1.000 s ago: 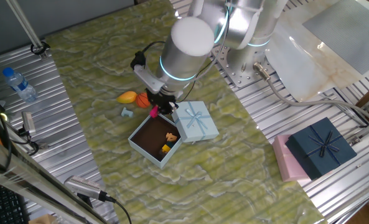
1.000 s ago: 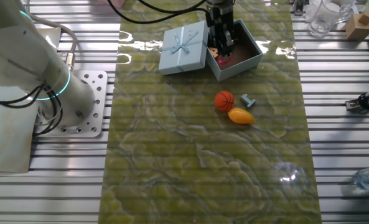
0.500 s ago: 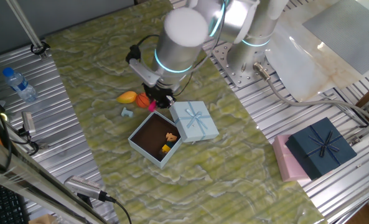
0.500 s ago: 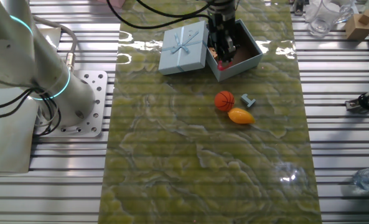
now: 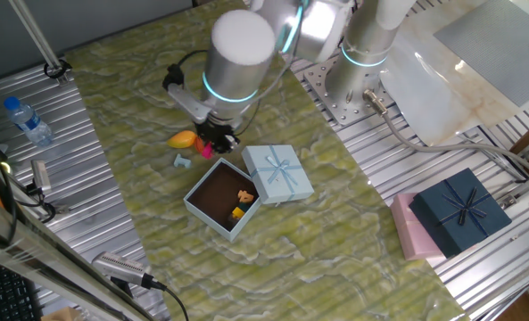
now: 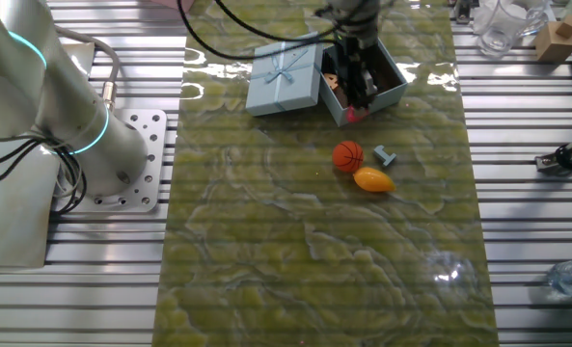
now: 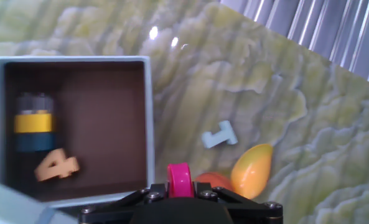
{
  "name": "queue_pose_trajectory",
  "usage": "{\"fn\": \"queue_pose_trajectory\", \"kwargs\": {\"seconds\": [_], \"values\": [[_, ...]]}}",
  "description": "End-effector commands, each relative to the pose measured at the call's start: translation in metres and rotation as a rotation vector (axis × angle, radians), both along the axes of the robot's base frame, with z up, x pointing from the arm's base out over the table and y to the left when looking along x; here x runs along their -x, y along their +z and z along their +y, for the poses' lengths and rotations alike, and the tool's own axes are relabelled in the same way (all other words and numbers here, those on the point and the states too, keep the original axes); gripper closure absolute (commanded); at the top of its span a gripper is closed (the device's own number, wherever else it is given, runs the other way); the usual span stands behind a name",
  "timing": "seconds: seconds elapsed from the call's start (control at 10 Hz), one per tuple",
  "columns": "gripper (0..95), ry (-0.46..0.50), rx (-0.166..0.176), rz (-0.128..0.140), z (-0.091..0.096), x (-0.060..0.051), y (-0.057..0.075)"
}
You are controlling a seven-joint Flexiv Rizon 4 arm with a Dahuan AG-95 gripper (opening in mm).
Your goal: Take everything out of the gift box
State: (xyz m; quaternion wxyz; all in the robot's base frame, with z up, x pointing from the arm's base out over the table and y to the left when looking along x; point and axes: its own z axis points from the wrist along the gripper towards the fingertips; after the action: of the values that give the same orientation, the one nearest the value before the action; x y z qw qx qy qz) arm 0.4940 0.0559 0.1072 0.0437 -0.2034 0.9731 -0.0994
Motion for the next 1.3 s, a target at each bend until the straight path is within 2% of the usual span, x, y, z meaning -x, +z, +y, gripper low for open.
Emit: {"fn": "queue_pose_trajectory", "kwargs": {"seconds": [0.1,0.4,0.6,1.3], "values": [[95.0,-0.001,-0.037,0.014,-0.003,-0.004,-0.002],[95.0,-0.01,-0.05,0.043,-0.002,-0.009,-0.005],[95.0,-0.016,-0.079,0.082,-0.003,-0.013,-0.007],[95.0,-0.022,-0.081,0.099,-0.005,-0.032,-0.022]]}}
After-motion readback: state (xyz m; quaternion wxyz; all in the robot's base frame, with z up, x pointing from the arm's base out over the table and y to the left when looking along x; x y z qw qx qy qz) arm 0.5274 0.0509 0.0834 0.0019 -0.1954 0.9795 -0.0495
